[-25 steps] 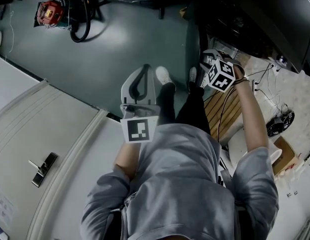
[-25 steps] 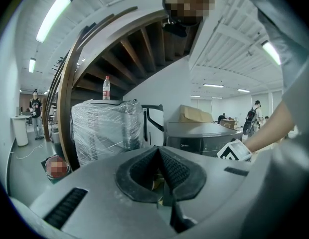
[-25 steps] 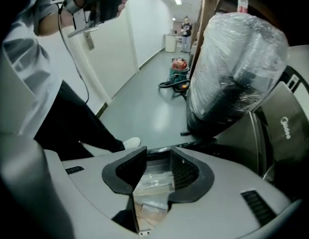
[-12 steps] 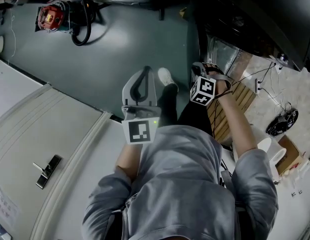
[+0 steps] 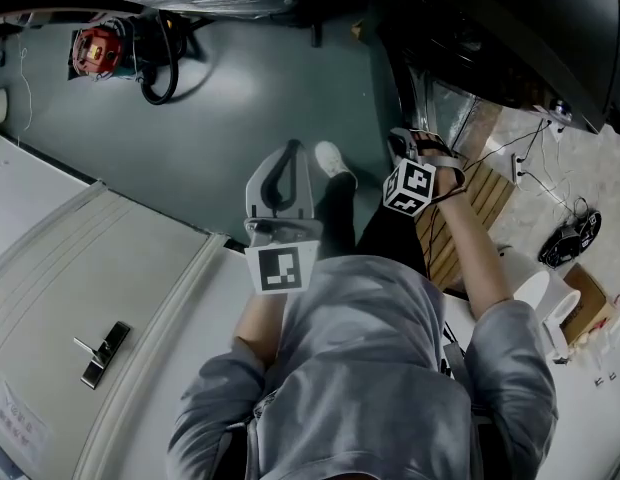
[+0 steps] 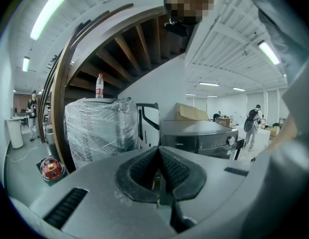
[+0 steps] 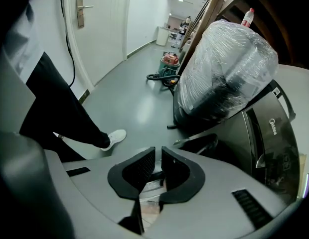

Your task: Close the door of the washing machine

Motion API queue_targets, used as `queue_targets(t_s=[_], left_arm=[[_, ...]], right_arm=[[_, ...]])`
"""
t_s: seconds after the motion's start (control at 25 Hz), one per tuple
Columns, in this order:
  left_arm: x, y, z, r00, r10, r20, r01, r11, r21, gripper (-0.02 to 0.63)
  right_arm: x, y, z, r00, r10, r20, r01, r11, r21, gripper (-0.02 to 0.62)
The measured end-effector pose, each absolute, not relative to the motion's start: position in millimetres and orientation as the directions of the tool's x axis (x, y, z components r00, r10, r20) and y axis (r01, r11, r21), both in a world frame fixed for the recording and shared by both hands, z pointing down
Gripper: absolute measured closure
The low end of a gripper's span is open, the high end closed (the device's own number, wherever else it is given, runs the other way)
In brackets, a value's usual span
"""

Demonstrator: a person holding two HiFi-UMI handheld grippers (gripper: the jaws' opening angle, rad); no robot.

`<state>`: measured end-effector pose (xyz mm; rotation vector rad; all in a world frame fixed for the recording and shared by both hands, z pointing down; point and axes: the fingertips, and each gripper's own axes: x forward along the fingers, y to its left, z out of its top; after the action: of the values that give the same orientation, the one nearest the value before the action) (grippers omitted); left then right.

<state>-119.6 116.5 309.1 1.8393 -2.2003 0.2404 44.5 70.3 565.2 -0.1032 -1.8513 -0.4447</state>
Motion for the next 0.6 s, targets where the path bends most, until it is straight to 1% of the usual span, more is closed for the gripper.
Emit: queue_targets(t_s=[0.08, 0.2, 0.6], left_arm=[[-117.1, 112.8, 309.6, -0.154, -0.94, 0.305, -0.984, 0.174, 0.04, 0.607], [-110.5, 105.9, 310.8, -0.139, -0.943, 0.302, -0.986, 0.16, 0.045, 0.607], [-72.9, 85.8, 326.6, -0.062, -0.944, 0.324, -0.995, 0.084, 0.052, 0.607]], right_arm=[[51.5, 63.8, 564.2, -0.322, -0.175, 0.93, 0.263, 0.927, 0.266, 0.561], [63.4, 51.1, 562.7, -0.324, -0.218, 0.92, 0.185, 0.94, 0.288, 0.561], [109.4, 13.0, 556.2, -0.309, -0.44, 0.843, -0.159, 0.898, 0.411, 0.561]])
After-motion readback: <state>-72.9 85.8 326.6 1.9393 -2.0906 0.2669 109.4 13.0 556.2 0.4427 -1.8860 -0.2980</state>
